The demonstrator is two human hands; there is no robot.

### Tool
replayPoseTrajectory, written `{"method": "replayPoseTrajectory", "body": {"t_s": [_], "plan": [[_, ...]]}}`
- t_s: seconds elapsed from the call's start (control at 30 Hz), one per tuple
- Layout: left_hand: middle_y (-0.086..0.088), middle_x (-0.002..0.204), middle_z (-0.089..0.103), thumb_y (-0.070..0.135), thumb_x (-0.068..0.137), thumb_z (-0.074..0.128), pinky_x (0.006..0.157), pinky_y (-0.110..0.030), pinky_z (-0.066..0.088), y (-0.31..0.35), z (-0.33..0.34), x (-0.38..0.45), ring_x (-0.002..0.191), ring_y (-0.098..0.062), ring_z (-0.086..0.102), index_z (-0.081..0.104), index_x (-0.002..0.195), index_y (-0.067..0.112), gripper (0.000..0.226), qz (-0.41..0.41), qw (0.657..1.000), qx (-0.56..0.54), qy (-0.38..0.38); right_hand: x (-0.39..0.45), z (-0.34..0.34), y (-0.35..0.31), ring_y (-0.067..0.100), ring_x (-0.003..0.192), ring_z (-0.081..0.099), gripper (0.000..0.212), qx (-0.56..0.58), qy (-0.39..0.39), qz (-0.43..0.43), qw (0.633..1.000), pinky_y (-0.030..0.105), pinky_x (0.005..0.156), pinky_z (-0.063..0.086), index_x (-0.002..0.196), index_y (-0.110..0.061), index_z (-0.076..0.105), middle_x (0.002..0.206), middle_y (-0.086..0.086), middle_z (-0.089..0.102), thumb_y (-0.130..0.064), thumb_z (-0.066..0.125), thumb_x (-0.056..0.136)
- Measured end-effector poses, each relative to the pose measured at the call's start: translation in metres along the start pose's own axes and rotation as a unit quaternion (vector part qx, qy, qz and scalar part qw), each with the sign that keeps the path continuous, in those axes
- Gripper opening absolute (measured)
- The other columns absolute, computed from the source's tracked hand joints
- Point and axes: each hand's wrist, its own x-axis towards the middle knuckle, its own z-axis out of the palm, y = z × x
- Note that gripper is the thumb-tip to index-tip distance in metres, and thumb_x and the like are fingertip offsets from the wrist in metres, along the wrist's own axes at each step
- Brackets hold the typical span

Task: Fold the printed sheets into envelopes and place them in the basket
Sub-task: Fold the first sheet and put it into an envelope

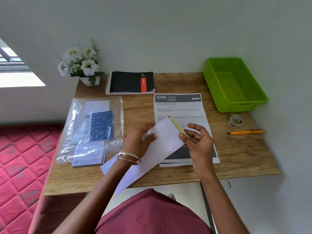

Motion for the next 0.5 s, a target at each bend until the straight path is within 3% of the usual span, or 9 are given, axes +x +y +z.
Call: {"method": "replayPoseTrajectory", "body": {"t_s": [0.07,0.17,0.27,0.37,0.5], "plan": [[0.001,0.092,0.067,0.021,0.086,0.062,0.075,-0.032,0.048,0.002,-0.007,0.006,0.087,-0.023,0.062,0.065,0.112,0.022,0.027,-0.02,0.998,-0.052,0.025,-0.001,0.002,-0.002,0.018,0.084,0.068,0.02,0.008,-0.005,-0.008,1.0,0.037,0.075,0.056,0.098,-0.007,0.068,0.088,0.005,0.072,-0.01,0.073,0.079],[0.001,0.083,0.069,0.02,0.083,0.065,0.072,-0.038,0.055,0.004,-0.017,0.013,0.076,-0.02,0.065,0.07,0.097,0.02,0.015,-0.05,0.996,-0.072,0.023,-0.002,0.005,-0.003,0.022,0.084,0.066,0.015,0.031,-0.017,0.008,0.999,0.036,0.072,0.058,0.091,-0.007,0.074,0.089,0.008,0.073,-0.018,0.066,0.085],[0.005,0.077,0.067,0.024,0.084,0.065,0.069,-0.035,0.056,0.01,-0.023,0.015,0.072,-0.017,0.065,0.068,0.085,0.024,0.004,-0.062,0.993,-0.103,0.0,-0.001,0.006,-0.006,0.02,0.082,0.068,0.011,0.038,-0.02,0.016,0.999,0.03,0.068,0.058,0.091,-0.006,0.073,0.086,0.005,0.074,-0.008,0.07,0.081],[0.008,0.076,0.065,0.034,0.087,0.061,0.059,-0.025,0.05,0.02,-0.026,0.015,0.07,-0.013,0.064,0.066,0.081,0.027,0.01,-0.037,0.992,-0.121,-0.013,0.002,0.01,-0.01,0.016,0.085,0.069,0.023,0.006,-0.027,-0.006,1.0,0.03,0.069,0.059,0.094,-0.009,0.07,0.086,0.001,0.073,0.006,0.072,0.075],[0.006,0.079,0.069,0.034,0.084,0.064,0.057,-0.023,0.05,0.033,-0.024,0.016,0.068,-0.01,0.065,0.068,0.077,0.027,0.01,-0.015,0.987,-0.16,0.006,0.003,0.018,-0.017,0.021,0.082,0.066,0.027,-0.054,-0.065,-0.021,0.996,0.037,0.071,0.059,0.095,-0.016,0.068,0.086,0.011,0.069,-0.002,0.077,0.074]]}}
